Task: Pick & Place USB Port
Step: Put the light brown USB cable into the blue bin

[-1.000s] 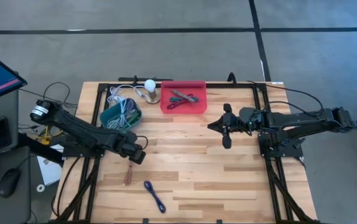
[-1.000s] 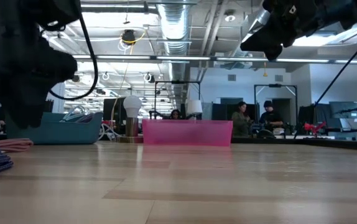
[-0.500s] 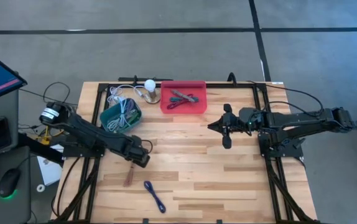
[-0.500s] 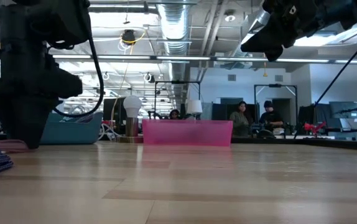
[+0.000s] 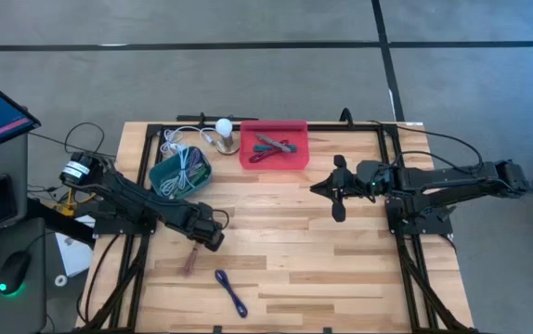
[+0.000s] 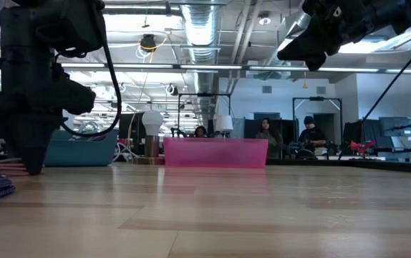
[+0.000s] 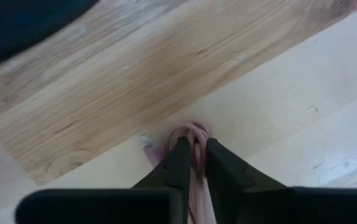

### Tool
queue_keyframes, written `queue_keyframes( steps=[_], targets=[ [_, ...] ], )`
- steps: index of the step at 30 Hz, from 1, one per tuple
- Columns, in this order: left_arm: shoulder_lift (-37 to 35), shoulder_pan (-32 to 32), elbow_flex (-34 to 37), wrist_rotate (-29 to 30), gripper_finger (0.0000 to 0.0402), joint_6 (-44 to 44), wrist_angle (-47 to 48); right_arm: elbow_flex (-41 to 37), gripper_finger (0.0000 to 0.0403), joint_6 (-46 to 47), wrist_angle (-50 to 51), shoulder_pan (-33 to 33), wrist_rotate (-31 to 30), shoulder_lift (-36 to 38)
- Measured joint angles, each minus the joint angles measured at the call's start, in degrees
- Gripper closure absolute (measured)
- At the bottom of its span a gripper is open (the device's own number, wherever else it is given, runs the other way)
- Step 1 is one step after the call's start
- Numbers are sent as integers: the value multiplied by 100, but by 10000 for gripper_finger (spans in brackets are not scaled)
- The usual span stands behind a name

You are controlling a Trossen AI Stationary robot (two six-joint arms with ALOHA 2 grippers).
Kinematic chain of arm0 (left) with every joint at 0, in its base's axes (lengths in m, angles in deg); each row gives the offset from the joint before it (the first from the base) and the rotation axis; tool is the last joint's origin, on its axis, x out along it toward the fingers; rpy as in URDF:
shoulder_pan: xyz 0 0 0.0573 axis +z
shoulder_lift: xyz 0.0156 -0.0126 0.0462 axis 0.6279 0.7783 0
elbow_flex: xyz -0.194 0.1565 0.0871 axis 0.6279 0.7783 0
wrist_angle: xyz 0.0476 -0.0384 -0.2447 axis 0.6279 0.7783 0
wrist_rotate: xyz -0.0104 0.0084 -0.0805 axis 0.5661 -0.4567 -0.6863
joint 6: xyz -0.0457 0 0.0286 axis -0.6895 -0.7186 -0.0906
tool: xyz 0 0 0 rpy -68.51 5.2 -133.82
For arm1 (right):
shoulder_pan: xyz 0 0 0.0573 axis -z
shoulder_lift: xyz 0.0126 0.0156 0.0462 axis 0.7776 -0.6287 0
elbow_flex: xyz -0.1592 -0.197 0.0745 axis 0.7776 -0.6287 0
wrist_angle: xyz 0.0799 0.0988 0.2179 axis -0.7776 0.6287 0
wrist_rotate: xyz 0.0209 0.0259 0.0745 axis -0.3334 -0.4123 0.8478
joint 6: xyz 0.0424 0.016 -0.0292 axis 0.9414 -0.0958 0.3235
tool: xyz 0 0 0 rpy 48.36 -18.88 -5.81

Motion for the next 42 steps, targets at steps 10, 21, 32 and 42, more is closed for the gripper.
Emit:
queue_keyframes(
  steps=[10, 21, 32, 42],
  targets=[
    [-204, 9, -13, 101, 387, 421, -80, 0, 377, 0, 162, 0, 2, 0],
    [-1934, 15, -545, 1758, 388, 1789, -45, 0, 377, 0, 170, 0, 2, 0],
    [-2932, 252, -813, 4503, 388, 4045, 84, 0, 380, 0, 189, 0, 1, 1],
    [-2702, 1128, -583, 5293, 389, 5220, 187, 0, 390, 55, 190, 0, 0, 2]
  ],
)
